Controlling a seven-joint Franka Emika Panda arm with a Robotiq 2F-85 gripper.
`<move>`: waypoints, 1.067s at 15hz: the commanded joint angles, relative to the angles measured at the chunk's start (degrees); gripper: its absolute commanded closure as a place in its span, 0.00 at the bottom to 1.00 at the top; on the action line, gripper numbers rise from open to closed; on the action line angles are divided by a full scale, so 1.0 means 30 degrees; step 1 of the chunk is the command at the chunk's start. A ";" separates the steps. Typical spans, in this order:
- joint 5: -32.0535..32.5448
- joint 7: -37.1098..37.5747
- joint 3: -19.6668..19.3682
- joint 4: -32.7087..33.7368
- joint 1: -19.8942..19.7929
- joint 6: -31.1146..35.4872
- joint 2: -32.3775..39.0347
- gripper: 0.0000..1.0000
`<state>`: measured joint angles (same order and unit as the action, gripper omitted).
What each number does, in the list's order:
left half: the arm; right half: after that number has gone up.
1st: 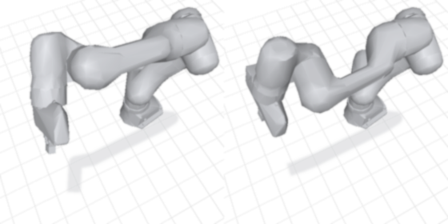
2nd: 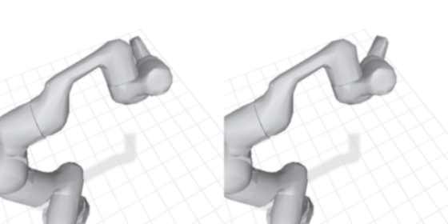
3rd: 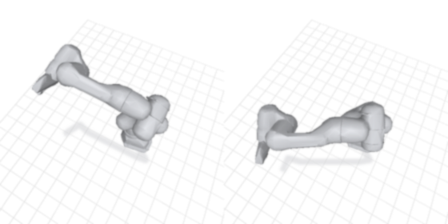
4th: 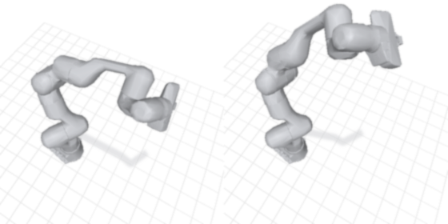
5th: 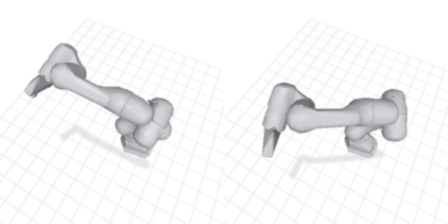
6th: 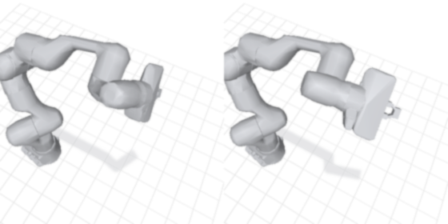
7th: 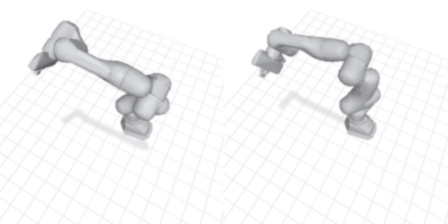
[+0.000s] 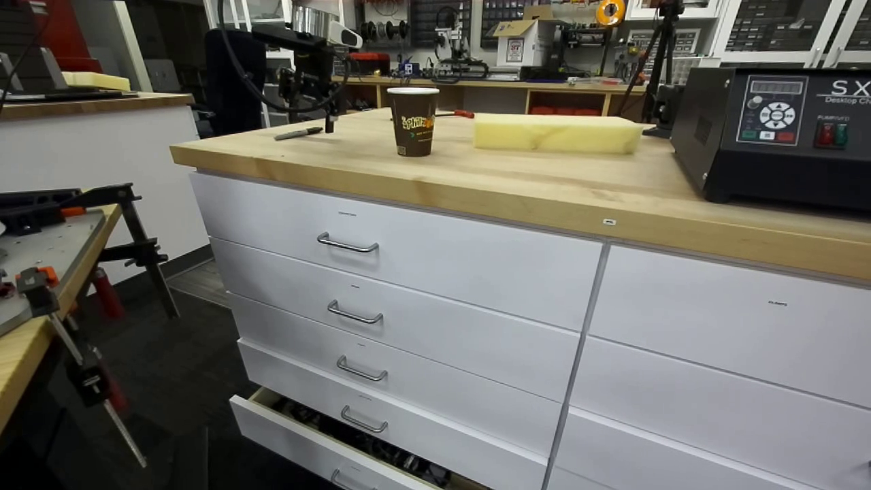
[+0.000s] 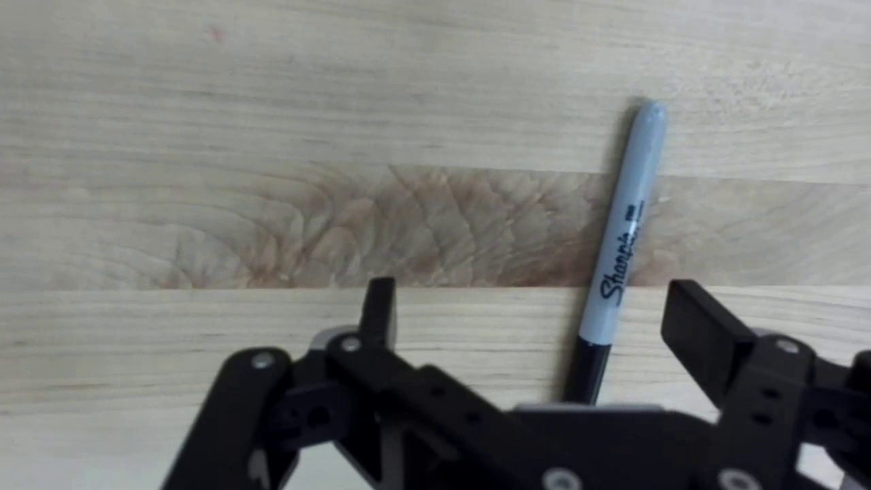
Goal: Place the marker in the cup
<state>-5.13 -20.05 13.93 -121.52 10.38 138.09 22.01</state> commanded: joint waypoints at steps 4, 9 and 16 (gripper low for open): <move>0.0041 0.0212 0.0719 -0.1035 -0.0020 0.0255 -0.0668 0.26; 0.0016 0.0176 0.0844 -0.1550 -0.0065 0.0438 -0.0613 0.40; -0.0018 0.0250 0.0849 -0.1732 -0.0047 0.0527 -0.0716 0.80</move>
<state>-5.10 -19.93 16.05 -123.97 10.46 138.46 21.61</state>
